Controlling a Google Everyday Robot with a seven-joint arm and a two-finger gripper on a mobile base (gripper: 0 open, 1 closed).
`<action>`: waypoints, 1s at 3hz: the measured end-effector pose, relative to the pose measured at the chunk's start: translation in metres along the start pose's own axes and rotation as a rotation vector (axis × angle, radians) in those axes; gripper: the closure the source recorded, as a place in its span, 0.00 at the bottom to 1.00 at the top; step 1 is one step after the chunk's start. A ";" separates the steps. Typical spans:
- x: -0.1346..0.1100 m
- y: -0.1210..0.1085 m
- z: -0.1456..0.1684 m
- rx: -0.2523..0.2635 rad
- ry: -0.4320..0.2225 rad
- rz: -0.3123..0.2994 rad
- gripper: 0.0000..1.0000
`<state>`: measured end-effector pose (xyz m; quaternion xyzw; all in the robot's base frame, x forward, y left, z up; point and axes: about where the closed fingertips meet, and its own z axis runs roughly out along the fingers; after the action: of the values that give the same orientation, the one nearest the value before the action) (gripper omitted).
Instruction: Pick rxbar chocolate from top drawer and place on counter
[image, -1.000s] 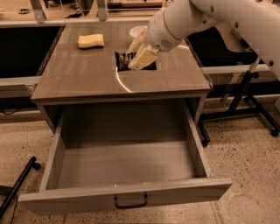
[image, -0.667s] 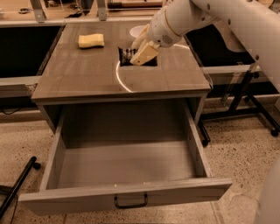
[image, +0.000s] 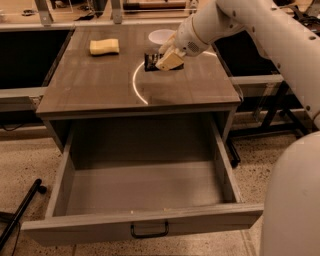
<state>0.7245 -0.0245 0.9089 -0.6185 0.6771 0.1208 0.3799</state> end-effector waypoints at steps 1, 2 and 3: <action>0.011 -0.003 0.014 -0.021 0.019 0.027 0.04; 0.012 -0.004 0.014 -0.023 0.021 0.030 0.00; 0.016 -0.003 -0.024 0.032 0.039 0.036 0.00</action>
Offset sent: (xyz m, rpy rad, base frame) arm 0.0062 -0.0250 -0.0015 -0.0135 0.0191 -0.0578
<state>0.7191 -0.0518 0.9153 -0.6025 0.6973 0.1047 0.3739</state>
